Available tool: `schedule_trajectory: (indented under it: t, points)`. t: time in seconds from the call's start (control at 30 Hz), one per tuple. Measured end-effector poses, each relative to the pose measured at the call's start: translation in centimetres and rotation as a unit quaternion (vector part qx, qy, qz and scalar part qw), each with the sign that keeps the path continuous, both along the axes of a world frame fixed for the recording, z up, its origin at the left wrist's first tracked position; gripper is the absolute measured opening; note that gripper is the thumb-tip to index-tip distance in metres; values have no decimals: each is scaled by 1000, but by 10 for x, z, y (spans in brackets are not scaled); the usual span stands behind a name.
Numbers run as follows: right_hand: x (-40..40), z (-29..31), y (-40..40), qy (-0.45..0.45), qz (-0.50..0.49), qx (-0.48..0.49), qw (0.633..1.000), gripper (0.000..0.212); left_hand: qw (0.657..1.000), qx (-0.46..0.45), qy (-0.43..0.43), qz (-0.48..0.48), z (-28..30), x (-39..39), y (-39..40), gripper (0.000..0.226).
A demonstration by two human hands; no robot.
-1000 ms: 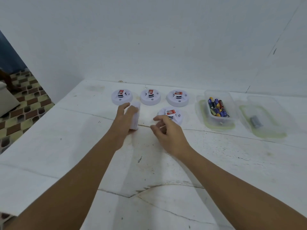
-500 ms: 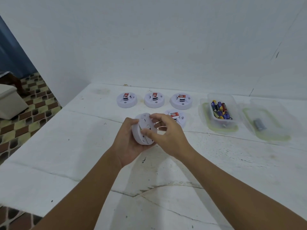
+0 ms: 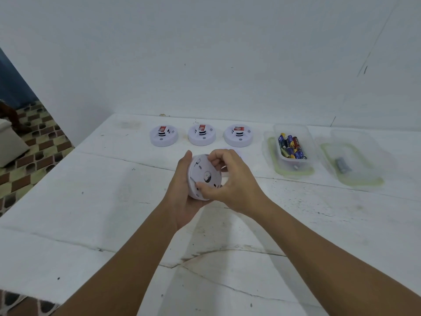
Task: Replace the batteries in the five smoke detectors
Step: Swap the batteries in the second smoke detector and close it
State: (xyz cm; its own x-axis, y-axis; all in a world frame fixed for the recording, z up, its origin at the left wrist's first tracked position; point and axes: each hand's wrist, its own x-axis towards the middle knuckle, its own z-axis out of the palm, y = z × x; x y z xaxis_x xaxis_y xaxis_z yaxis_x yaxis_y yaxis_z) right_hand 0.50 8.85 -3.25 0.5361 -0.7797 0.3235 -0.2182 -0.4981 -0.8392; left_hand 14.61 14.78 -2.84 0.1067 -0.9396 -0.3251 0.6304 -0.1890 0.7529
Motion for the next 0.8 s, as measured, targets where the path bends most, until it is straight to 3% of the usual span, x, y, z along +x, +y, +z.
schedule_trajectory:
  t: [0.27, 0.4, 0.47, 0.63, 0.8]
  points:
    - [-9, -9, 8, -72, -58, 44, 995, 61, 999, 28, -34, -7, 5, -14, -2, 70]
    - [-19, -11, 9, -155, -123, 91, 976, 64, 998, 28, -2, 50, 8, -14, -1, 62]
    - [-27, -11, 6, -147, -146, 104, 973, 63, 997, 30, 3, 76, 6, -13, -1, 54]
    - [-51, -26, 4, -5, -161, 114, 980, 63, 992, 21, 45, 117, -1, -15, 2, 48]
    - [-72, -36, 2, 286, -162, 24, 944, 66, 992, -3, 90, 89, -7, -23, 0, 53]
